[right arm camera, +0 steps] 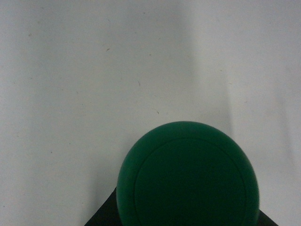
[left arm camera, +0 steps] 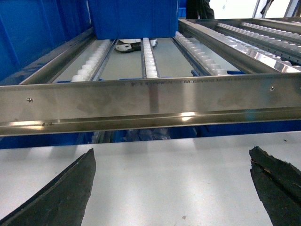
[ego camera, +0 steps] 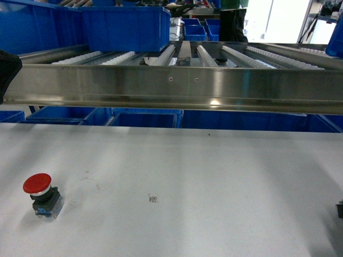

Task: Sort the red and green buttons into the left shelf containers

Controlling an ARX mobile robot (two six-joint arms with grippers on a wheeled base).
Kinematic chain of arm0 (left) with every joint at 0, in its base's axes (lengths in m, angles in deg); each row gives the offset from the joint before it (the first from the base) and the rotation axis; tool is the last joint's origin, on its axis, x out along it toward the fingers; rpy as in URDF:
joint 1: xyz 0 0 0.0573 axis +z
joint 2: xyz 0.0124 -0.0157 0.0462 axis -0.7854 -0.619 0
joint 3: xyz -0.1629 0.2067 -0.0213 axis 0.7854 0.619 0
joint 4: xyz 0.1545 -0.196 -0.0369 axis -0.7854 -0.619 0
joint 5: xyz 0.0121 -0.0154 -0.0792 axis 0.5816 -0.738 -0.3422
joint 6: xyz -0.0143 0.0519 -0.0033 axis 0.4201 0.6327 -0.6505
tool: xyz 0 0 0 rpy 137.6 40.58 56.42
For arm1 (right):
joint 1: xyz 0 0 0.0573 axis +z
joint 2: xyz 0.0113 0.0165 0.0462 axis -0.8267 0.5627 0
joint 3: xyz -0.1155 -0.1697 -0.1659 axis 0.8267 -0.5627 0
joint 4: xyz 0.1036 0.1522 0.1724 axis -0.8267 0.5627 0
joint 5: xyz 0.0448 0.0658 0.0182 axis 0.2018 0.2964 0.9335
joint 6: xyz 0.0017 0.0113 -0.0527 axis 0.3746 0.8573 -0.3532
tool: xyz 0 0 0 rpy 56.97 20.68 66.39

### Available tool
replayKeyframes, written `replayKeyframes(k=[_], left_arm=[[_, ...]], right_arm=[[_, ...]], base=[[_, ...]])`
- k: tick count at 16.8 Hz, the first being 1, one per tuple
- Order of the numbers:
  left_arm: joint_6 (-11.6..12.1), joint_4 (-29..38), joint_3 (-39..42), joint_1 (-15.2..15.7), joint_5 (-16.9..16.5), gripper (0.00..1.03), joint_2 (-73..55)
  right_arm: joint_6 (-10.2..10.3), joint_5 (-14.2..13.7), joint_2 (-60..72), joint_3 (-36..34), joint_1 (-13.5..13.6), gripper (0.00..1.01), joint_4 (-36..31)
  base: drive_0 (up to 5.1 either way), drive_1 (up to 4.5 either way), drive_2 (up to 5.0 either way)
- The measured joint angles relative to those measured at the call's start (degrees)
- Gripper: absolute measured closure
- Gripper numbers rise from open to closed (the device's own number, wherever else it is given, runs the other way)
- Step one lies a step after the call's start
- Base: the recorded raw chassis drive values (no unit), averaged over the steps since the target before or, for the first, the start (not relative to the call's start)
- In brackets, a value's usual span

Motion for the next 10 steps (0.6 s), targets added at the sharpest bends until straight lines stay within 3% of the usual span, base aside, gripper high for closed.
replayKeyframes(k=[4,7,10], left_arm=[[0.0,0.0,0.0,0.0,0.0,0.05,0.0],[0.0,0.0,0.0,0.0,0.0,0.05,0.0],[0.0,0.0,0.0,0.0,0.0,0.05,0.0]], right_arm=[[-1.3,-0.8,-0.3,-2.9,0.4,0.75,-5.4],[-1.9,-1.3,-10.2,-9.7,1.0,0.75,-12.8],[-2.0,0.7,-22.7,-16.6,0.6,0.75,-13.2]], base=[[0.0,0.00,0.0],[0.0,0.00,0.0],[0.0,0.00,0.0]])
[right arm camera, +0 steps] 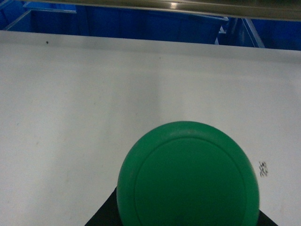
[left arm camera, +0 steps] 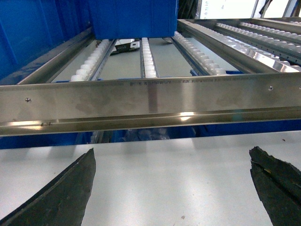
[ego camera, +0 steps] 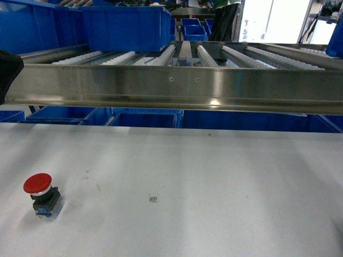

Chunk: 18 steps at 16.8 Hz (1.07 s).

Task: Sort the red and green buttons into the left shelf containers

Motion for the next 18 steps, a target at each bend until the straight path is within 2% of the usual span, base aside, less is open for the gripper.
replayKeyframes(k=[2,4,5,7,9,10,11,15,18], left_arm=[[0.0,0.0,0.0,0.0,0.0,0.05,0.0],[0.0,0.0,0.0,0.0,0.0,0.05,0.0],[0.0,0.1,0.0,0.0,0.0,0.05,0.0],[0.0,0.0,0.0,0.0,0.0,0.05,0.0],[0.0,0.0,0.0,0.0,0.0,0.05,0.0],[0.0,0.9,0.0,-0.7,2.1,0.05,-0.4],[0.0,1.4,-0.9,-2.3,6.6,0.05,-3.6],[-1.2,0.3,-4.1,-4.5,14.3,0.05,-12.2],[-1.6,-0.9,-4.7,-5.0,15.7,0.05,-13.5]], right_arm=[[-0.3,0.8,-9.7,-5.5,0.0,0.75,3.1],[-0.6,1.2,-25.4,-8.9,0.6,0.75,10.4],[-1.2,1.0,-35.0,-12.5,3.0,0.75,15.2],[-2.6,-0.8,-37.2,-14.9,5.0,0.75,15.3],[-3.0,-1.0,-37.0,-15.0,4.9,0.75,15.3],[-3.0,-1.2,-37.0,-15.0,4.9,0.75,15.3],[-3.0,-1.2,-37.0,-15.0,4.9,0.75,15.3],[-3.0,-1.2,-37.0,-15.0,4.9,0.75,15.3],[-3.0,-1.2,-37.0,-15.0,4.9,0.75,15.3]], base=[[0.0,0.00,0.0],[0.0,0.00,0.0],[0.0,0.00,0.0],[0.0,0.00,0.0],[0.0,0.00,0.0],[0.0,0.00,0.0],[0.0,0.00,0.0],[0.0,0.00,0.0],[0.0,0.00,0.0]])
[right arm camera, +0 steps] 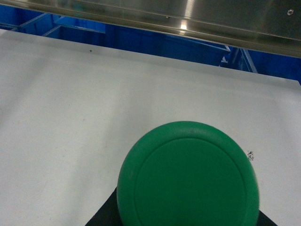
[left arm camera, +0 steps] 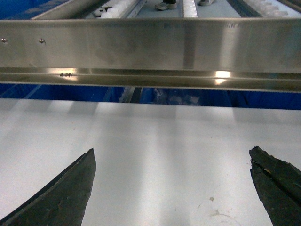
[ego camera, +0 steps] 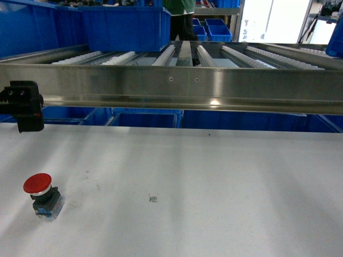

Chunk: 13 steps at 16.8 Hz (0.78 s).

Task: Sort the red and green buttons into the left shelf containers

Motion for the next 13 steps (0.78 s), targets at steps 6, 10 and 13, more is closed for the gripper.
replayKeyframes(k=[6,10,13], left_arm=[[-3.1,-6.9,-1.0,-3.6,3.0,0.05,-6.1],[-4.2,-7.4,-2.1,-3.5,4.2,0.05,-10.6],[-4.2,-8.7,-4.5,-3.1,3.8,0.05,-14.4]], right_arm=[[0.0,0.0,0.0,0.0,0.0,0.75,0.0],[0.0,0.0,0.0,0.0,0.0,0.75,0.0],[0.0,0.0,0.0,0.0,0.0,0.75,0.0]], base=[[0.0,0.00,0.0],[0.0,0.00,0.0],[0.0,0.00,0.0]])
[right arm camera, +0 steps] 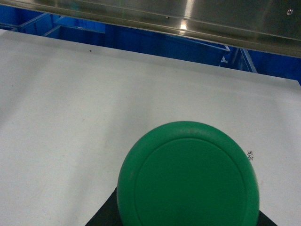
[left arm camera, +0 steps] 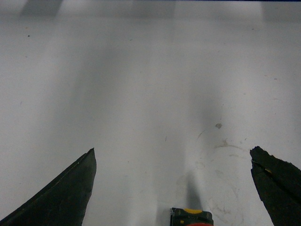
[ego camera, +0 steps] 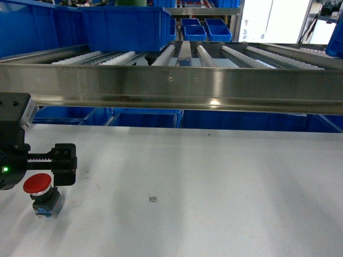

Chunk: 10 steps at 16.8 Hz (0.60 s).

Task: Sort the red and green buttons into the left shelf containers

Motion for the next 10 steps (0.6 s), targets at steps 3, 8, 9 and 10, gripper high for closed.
replayKeyframes(k=[3,8,9,10], left_arm=[[-0.5,-1.9,-2.6,0.7,-0.1,0.05,-2.8],[-1.9,-5.3,-4.3,-1.6,-1.0,0.05,-4.4],[-2.0,-5.5,-4.3,-2.1,-0.9,0.05,-4.6],[-2.1,-5.9,-4.4,-2.2,-0.7,0.05,-4.9]], right_arm=[[0.0,0.0,0.0,0.0,0.0,0.75,0.0],[0.0,0.0,0.0,0.0,0.0,0.75,0.0],[0.0,0.0,0.0,0.0,0.0,0.75,0.0],[0.0,0.0,0.0,0.0,0.0,0.75,0.0]], base=[[0.0,0.00,0.0],[0.0,0.00,0.0],[0.0,0.00,0.0],[0.0,0.00,0.0]])
